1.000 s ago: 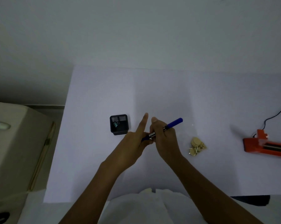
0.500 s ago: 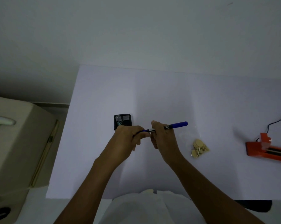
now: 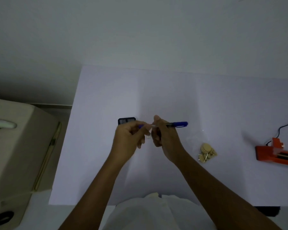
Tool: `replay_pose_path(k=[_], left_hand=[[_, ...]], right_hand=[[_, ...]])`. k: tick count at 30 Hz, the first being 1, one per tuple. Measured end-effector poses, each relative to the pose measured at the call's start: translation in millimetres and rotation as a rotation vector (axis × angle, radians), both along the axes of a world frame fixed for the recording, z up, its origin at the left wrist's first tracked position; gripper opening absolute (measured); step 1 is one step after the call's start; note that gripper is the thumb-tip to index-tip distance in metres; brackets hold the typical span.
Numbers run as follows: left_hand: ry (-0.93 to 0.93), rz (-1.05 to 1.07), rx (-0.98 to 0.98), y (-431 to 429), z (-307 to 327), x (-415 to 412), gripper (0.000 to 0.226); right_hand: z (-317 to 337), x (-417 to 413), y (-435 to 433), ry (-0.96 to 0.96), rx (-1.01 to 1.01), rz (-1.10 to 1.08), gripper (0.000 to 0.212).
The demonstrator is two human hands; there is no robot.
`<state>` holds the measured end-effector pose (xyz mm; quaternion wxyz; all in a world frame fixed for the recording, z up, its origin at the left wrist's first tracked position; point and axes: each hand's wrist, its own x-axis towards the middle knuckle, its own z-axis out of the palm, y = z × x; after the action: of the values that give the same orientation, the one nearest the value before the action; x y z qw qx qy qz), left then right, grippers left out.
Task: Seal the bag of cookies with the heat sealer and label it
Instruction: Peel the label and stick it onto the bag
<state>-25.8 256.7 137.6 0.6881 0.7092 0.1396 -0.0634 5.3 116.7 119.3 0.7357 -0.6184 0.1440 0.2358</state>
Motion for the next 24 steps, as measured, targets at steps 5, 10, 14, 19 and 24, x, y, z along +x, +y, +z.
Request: replay_pose_path(k=[5, 10, 14, 19, 24], left_hand=[[-0.036, 0.183, 0.153, 41, 2, 16, 0.007], [-0.037, 0.087, 0.444, 66, -25, 33, 0.005], [-0.004, 0.045, 0.586, 62, -59, 41, 0.007], [0.071, 0.007, 0.683, 51, -96, 47, 0.015], [0.122, -0.041, 0.764, 42, -111, 44, 0.021]], right_hand=[[-33, 10, -24, 0.088, -0.139, -0.044, 0.038], [-91, 8, -48, -0.010, -0.567, 0.052, 0.014], [-126, 3, -44, -0.081, -0.747, 0.170, 0.004], [-157, 0, -35, -0.126, -0.818, 0.230, 0.012], [-172, 4, -31, -0.177, -0.884, 0.264, 0.020]])
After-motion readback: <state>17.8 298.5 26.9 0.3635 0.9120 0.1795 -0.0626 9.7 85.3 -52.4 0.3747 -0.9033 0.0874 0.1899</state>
